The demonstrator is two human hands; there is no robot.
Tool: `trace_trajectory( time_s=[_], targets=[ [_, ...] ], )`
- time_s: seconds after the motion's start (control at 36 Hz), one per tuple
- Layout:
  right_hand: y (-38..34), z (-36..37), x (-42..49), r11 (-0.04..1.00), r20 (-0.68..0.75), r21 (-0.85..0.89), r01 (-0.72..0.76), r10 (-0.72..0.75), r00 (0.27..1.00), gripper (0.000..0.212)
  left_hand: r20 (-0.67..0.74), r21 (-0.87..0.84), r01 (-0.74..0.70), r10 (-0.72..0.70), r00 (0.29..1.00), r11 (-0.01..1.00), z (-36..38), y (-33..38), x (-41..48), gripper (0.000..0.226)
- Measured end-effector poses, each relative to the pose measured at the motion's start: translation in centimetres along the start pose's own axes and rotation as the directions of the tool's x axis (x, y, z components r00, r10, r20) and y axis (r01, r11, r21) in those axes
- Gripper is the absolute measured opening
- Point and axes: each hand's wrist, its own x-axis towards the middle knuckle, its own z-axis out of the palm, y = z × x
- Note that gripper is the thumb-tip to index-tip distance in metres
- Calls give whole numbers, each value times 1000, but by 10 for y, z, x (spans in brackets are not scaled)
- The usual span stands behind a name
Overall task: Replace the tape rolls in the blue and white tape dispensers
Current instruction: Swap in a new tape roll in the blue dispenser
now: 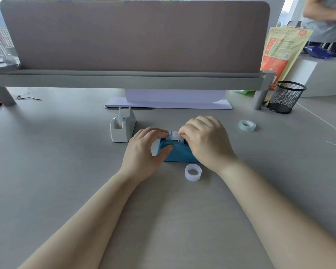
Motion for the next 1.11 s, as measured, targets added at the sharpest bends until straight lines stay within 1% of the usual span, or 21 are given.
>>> trace_trajectory(
  time_s=[0.11, 0.31, 0.39, 0.44, 0.53, 0.64, 0.72, 0.78, 0.86, 0.92, 0.97, 1.03, 1.06, 1.11],
  targets=[
    [-1, 2, -1, 998, 14, -59, -15, 16, 1000, 18, 6, 0, -7, 7, 1000, 1000, 0, 0, 0, 27],
    [-6, 2, 1, 998, 7, -38, -53, 53, 999, 20, -6, -15, 14, -14, 1000, 1000, 0, 5, 1, 27],
    [-8, 1, 2, 997, -3, -38, -63, 62, 998, 21, -27, -20, 65, -66, 997, 998, 1, 10, 6, 15],
    [-9, 0, 2, 998, -8, -32, -62, 62, 998, 22, -57, -2, 85, -85, 995, 996, 3, 13, 9, 11],
    [-10, -2, 2, 998, -18, -11, -60, 60, 998, 22, -85, 8, 100, -99, 991, 995, 7, 18, 10, 8],
    [-6, 0, 2, 994, 7, 24, -110, 109, 994, 15, -73, -40, 122, -124, 990, 992, 9, 22, 12, 6],
    [-4, 0, 2, 972, 62, 139, -192, 185, 981, 7, -59, -68, 141, -145, 988, 988, 9, 22, 12, 6],
    [-2, -3, 3, 923, 95, 246, -296, 281, 955, 12, -54, -76, 148, -152, 987, 986, 9, 22, 12, 6],
    [0, -10, 7, 808, 113, 372, -457, 449, 886, 34, -55, -91, 159, -165, 985, 983, 8, 23, 12, 5],
    [3, -14, 11, 763, 168, 342, -548, 524, 835, 43, -56, -90, 167, -172, 983, 982, 8, 23, 12, 4],
    [3, -18, 14, 735, 281, 245, -632, 570, 772, 53, -58, -93, 171, -177, 983, 981, 9, 22, 12, 4],
    [2, -19, 16, 694, 382, 202, -691, 594, 708, 59, -60, -91, 169, -175, 983, 981, 9, 21, 12, 5],
    [1, -19, 16, 672, 413, 208, -710, 598, 687, 59, -62, -91, 168, -174, 983, 982, 10, 21, 12, 5],
    [-2, -15, 16, 651, 444, 225, -725, 593, 671, 58, -59, -97, 170, -176, 983, 981, 10, 22, 12, 5]
  ],
)
